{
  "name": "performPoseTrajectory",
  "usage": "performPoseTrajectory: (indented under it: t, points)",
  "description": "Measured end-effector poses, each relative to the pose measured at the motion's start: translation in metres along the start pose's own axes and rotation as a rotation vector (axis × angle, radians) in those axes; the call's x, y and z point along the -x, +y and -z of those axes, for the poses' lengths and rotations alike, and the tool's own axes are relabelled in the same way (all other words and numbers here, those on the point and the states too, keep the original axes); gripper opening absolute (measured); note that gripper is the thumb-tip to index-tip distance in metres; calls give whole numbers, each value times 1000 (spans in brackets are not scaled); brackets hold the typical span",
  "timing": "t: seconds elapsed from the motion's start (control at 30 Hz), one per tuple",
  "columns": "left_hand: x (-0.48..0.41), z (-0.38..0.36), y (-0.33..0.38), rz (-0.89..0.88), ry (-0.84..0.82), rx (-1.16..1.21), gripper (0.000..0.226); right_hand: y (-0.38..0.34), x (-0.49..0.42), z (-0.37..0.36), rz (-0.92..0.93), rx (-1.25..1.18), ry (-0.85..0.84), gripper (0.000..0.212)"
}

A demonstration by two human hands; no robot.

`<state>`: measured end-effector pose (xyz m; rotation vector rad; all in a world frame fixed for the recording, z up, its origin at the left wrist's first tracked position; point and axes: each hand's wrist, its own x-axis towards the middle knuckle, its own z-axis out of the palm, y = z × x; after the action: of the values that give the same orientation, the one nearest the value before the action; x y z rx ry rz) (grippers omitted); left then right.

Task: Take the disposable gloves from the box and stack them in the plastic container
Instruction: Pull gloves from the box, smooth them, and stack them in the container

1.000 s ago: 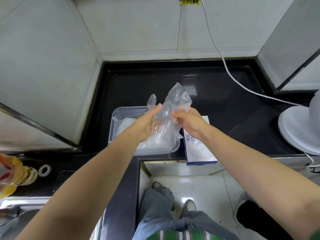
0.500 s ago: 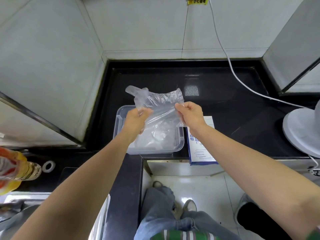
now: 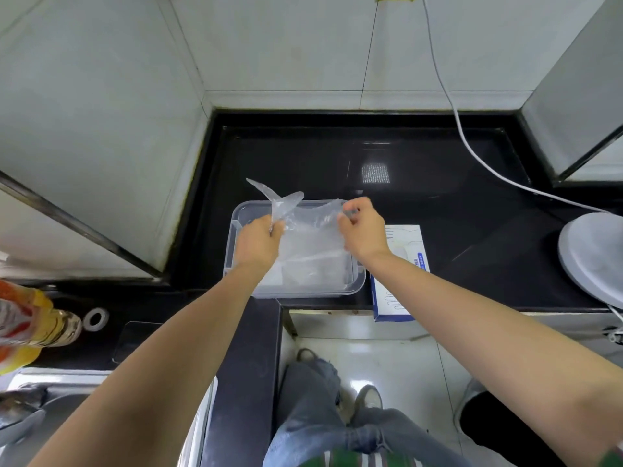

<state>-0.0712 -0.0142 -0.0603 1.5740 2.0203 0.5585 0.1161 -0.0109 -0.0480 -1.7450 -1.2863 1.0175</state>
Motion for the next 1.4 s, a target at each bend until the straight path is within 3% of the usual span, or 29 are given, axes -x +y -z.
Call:
performPoseTrajectory:
  t: [0.13, 0.23, 0.37, 0.53, 0.6, 0.7, 0.73, 0.83, 0.9, 0.97, 1.07, 1.23, 1.3, 1.4]
  points:
    - [-4, -8, -8, -77, 8, -220, 35, -9, -7, 6, 261, -29, 145, 19]
    - [-4, -19, -5, -89, -56, -281, 38, -13, -7, -7, 317, 46, -95, 8]
    - [-4, -32, -5, -61, -190, -295, 38, -1, -6, -32, -52, 420, -594, 23]
    - [-9, -26, -17, 64, -238, -296, 26, 6, -7, -41, -329, 482, -778, 60]
    - [-7, -20, -15, 50, -185, -311, 32, 12, -8, -44, -322, 547, -801, 67]
    - [-2, -15, -4, -240, 130, -415, 31, 20, -11, -49, -306, 627, -813, 76]
    - [0, -15, 4, -333, 168, -373, 26, 21, -11, -50, -299, 650, -821, 77]
    - [4, -24, 20, -341, -64, -223, 5, 26, -13, -55, -289, 700, -827, 72]
    - [1, -34, 18, -185, -314, -219, 15, 28, -14, -55, -288, 707, -824, 73]
    - [-7, -40, 4, -17, -484, -275, 44, 30, -14, -54, -314, 669, -824, 82]
    - [-12, -38, -21, 145, -498, -366, 73, 31, -13, -52, -354, 631, -797, 85]
    - [-11, -31, -31, 170, -617, -429, 84, 29, -14, -54, -368, 647, -805, 84]
    - [-10, -28, -24, 134, -500, -401, 72, 23, -16, -52, -334, 590, -798, 74]
    - [-6, -20, -1, 34, -166, -380, 40, 5, -25, -43, -187, 297, -646, 49]
